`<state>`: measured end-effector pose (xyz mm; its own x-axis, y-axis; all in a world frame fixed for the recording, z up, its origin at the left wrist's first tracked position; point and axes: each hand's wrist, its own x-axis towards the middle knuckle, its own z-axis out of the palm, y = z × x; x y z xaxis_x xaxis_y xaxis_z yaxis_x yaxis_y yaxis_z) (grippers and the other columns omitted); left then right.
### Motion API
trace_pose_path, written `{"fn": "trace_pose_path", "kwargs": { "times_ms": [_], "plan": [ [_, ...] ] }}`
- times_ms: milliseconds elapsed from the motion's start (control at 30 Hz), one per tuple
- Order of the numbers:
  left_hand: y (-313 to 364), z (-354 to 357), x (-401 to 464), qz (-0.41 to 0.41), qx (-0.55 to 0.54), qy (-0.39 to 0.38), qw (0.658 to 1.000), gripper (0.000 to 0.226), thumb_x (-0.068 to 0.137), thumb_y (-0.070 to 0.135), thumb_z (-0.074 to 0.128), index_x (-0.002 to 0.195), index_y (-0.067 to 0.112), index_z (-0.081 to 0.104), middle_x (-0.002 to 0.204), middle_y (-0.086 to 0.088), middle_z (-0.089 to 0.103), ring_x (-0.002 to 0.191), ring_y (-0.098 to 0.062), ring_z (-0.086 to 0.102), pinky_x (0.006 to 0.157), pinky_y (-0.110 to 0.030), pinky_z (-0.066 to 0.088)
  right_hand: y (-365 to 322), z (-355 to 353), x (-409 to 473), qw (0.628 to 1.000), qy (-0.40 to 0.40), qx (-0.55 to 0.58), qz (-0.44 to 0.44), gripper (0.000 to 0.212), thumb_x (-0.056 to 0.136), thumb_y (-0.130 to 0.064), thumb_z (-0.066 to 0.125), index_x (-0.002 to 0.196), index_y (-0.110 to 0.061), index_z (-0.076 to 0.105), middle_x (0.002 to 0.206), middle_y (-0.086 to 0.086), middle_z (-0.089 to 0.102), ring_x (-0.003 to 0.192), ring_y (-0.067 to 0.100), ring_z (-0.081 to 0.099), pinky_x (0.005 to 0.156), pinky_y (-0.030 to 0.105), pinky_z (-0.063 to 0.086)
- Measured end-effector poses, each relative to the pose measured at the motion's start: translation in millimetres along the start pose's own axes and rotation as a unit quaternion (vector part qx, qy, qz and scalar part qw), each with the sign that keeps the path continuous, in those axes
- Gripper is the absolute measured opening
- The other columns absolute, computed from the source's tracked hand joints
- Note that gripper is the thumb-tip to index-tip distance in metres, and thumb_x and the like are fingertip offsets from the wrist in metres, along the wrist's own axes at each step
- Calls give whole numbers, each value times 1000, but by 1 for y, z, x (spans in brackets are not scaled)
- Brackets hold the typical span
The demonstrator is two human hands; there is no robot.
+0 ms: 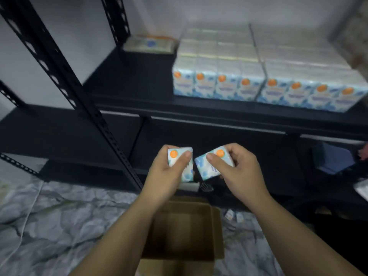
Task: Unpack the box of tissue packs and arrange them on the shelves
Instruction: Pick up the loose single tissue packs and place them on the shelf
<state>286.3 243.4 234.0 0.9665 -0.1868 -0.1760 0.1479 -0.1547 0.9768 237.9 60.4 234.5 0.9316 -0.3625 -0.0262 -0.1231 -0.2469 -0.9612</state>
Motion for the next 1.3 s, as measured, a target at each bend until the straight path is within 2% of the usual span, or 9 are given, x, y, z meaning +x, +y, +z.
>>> {"fn": "trace_pose_path", "kwargs": {
  "times_ms": [167,300,467,567,667,767,900,1100,1300],
  "plan": [
    [26,-70,46,-14,-37,10,999,5,99,29,62,103,28,61,91,4,74,87,-18,75,78,-45,60,-46,66,34,999,10,30,-8,24,86,-31,83,99,-20,66,90,-4,78,81,10,76,61,23,56],
    [43,-110,79,-9,-41,21,999,11,96,16,54,100,25,59,89,4,70,89,-19,71,77,-43,58,-73,97,59,999,29,22,-12,25,86,-27,84,96,-19,63,88,-4,78,74,11,74,56,22,52],
    [70,-142,114,43,4,26,999,11,94,17,62,100,27,62,89,8,71,88,-15,71,79,-41,60,-101,117,87,998,37,1,-50,13,89,-22,79,94,-26,68,90,-9,76,79,7,72,65,28,53],
    [81,-153,132,66,4,21,998,16,92,17,70,103,27,64,96,6,74,91,-15,74,81,-41,63,-113,131,103,996,36,6,-82,22,88,-22,80,102,-30,66,95,-8,76,88,11,73,77,38,60],
    [89,-158,149,93,-3,34,995,31,89,16,77,112,25,58,105,2,75,92,-14,76,77,-35,62,-122,145,121,994,53,12,-100,34,85,-30,83,101,-36,54,95,-2,74,84,18,72,74,42,61],
    [93,-164,167,113,21,70,991,39,85,21,83,111,24,54,104,0,74,88,-12,76,74,-34,62,-128,156,142,992,59,-1,-115,35,87,-30,82,101,-34,50,93,-2,71,81,13,71,70,36,61],
    [93,-169,185,128,95,90,983,37,83,30,84,105,27,54,97,4,72,78,-5,71,60,-18,54,-127,168,166,990,68,-45,-114,31,90,-31,80,111,-26,57,91,-8,68,76,2,66,65,18,54],
    [83,-170,198,173,218,105,955,35,85,34,81,107,27,53,110,10,60,88,-1,64,67,-13,47,-112,175,180,980,78,-146,-110,62,86,-44,80,140,-24,56,125,-4,63,104,9,65,93,35,56],
    [71,-176,189,224,279,55,932,41,82,25,76,122,21,64,122,13,53,103,-2,58,77,-1,39,-110,168,171,979,33,-153,-132,63,85,-33,81,143,-24,57,142,-9,54,124,10,58,106,37,51]
  ]
}}
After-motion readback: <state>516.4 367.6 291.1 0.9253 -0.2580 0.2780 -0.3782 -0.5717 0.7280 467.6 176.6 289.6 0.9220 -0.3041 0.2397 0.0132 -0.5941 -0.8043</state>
